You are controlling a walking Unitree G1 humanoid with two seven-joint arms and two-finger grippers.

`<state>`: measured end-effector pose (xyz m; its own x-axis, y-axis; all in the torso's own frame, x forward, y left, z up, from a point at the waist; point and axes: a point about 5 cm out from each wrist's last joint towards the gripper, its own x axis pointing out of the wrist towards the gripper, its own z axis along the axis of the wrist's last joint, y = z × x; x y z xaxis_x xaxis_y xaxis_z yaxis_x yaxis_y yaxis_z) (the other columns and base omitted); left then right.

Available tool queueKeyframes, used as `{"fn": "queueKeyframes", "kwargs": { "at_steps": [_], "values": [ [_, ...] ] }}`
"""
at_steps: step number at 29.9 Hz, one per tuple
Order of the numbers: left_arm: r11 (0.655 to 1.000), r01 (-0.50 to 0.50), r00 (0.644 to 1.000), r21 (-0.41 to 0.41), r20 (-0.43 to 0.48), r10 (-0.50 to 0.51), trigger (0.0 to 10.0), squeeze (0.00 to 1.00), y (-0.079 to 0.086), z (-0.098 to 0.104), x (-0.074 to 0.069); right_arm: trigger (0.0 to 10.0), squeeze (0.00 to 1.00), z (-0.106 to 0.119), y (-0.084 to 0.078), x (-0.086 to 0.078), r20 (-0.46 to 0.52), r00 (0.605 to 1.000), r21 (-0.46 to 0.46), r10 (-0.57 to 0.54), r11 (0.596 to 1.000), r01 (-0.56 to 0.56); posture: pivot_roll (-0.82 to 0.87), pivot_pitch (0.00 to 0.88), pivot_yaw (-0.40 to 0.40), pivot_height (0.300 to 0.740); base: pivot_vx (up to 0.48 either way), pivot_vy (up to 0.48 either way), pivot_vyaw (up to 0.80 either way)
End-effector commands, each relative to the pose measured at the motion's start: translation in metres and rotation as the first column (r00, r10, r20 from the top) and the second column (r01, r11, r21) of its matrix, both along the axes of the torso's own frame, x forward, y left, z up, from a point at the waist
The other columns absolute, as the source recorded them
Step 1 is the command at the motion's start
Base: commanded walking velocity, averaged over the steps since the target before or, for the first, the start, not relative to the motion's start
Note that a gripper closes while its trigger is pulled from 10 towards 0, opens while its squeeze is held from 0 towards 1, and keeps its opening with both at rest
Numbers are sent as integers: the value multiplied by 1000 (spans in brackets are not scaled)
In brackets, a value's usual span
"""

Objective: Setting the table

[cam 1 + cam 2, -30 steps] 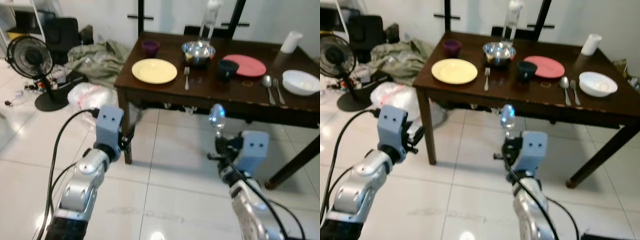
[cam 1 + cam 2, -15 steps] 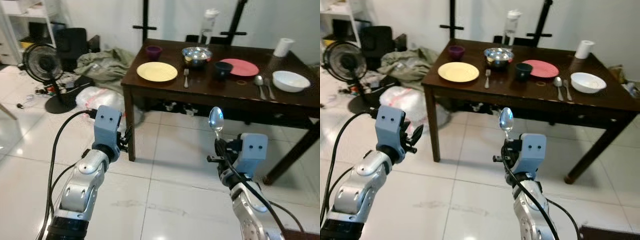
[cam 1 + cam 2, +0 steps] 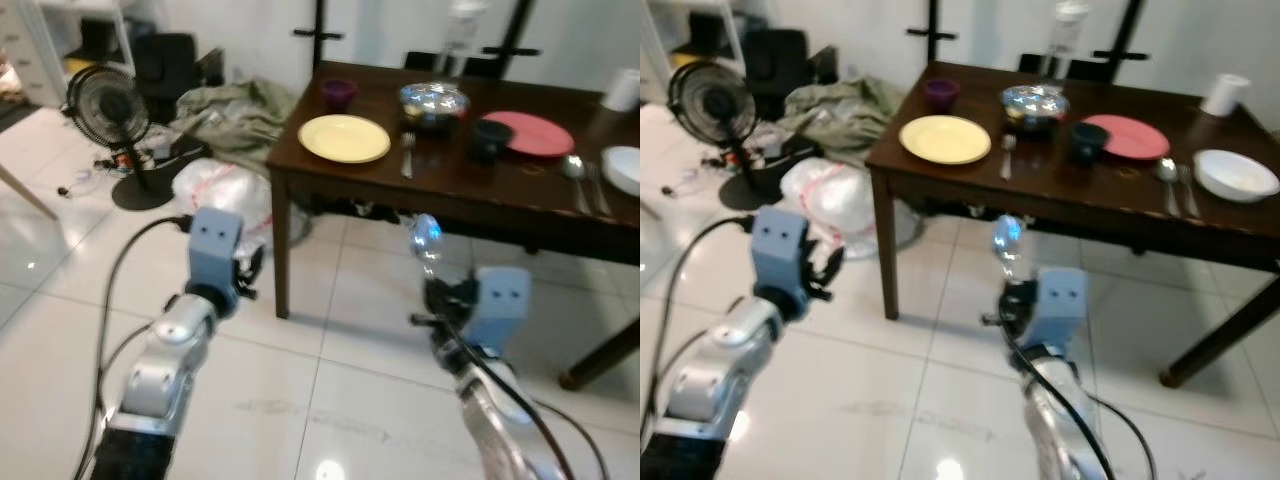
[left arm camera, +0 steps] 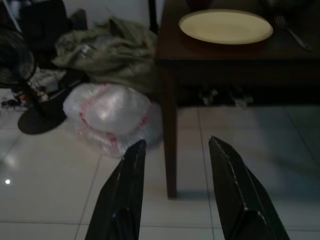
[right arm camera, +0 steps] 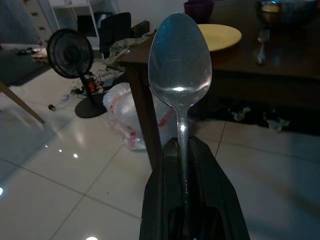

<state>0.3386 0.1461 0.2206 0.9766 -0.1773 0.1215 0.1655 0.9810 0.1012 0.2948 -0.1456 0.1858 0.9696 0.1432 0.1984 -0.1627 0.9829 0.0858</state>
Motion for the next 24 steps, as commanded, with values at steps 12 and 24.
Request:
{"fn": "queueKeyframes", "kwargs": {
  "at_steps": [12, 24],
  "values": [
    [1000, -12, 1000, 29, 2, 12, 10000, 0, -3, -4, -1, 10000, 0, -1, 1, -1, 3, 1000, 23, 27, 999, -27, 61, 151, 63, 740, 450, 0, 763],
    [999, -33, 999, 21, 4, 33, 10000, 16, -1, -3, 1, 10000, 0, 0, 7, 0, 9, 998, 29, 60, 998, -60, 68, 148, 63, 740, 412, 0, 763]
  ]
}}
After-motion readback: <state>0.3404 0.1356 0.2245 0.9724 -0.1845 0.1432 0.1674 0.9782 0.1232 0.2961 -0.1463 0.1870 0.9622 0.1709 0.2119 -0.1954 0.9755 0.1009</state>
